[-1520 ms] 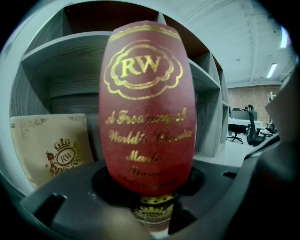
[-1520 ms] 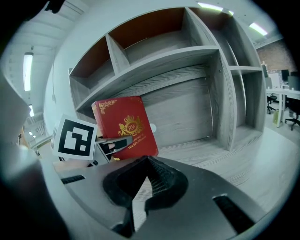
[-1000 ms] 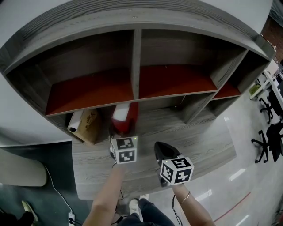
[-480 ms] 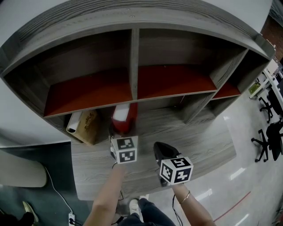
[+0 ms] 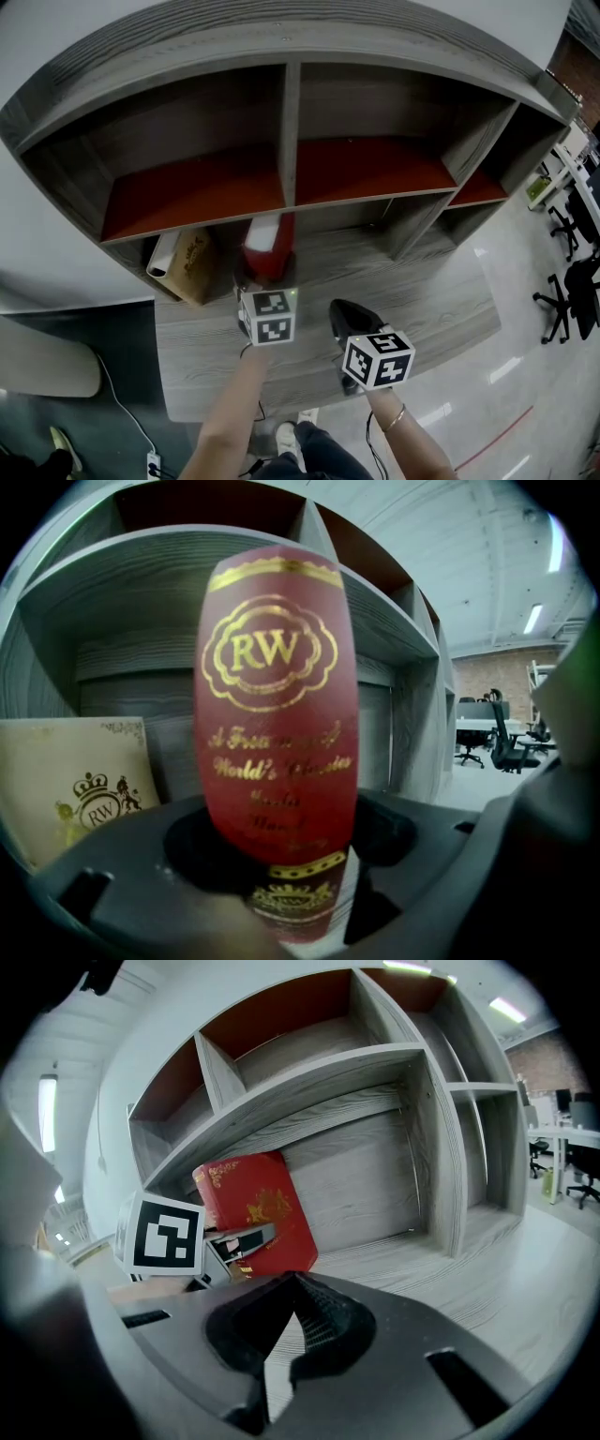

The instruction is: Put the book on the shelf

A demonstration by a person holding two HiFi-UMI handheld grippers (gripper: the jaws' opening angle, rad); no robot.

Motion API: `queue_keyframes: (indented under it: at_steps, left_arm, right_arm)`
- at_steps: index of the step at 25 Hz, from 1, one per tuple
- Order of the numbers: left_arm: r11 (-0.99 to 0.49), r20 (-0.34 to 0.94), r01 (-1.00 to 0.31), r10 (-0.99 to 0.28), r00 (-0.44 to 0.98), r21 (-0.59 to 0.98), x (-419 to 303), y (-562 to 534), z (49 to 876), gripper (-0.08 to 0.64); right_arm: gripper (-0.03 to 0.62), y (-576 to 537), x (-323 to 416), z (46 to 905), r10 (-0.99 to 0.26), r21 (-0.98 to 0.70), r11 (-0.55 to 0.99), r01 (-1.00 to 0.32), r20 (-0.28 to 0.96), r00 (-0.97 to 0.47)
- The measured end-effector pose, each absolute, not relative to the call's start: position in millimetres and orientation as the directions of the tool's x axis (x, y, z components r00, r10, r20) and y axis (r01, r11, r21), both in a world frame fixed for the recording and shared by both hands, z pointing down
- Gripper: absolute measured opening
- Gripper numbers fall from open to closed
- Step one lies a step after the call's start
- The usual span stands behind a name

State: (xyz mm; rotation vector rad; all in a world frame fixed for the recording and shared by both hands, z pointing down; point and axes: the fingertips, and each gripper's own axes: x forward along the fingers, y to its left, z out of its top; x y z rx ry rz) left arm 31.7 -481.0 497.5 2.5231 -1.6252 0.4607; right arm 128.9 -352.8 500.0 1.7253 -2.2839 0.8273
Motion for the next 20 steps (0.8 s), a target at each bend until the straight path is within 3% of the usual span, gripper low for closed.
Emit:
queue_keyframes:
  at_steps: [17,20]
  left_arm:
    - [-0.403,0.249,-0.913,-0.892,0.377,-0.062,3,-426,458,0.29]
    - [-0.408,0.244,-0.911,-0.891,0.383,-0.06,-1,-414,453,0.247]
  right_arm:
    - [0.009,-313,109,476,-0.865,-0.326,0.187,-0.927,0.392,-0.313]
    - [0.009,-306,105,472,-0.87,-0.327,0.192,-0.925,0.38,-0.315]
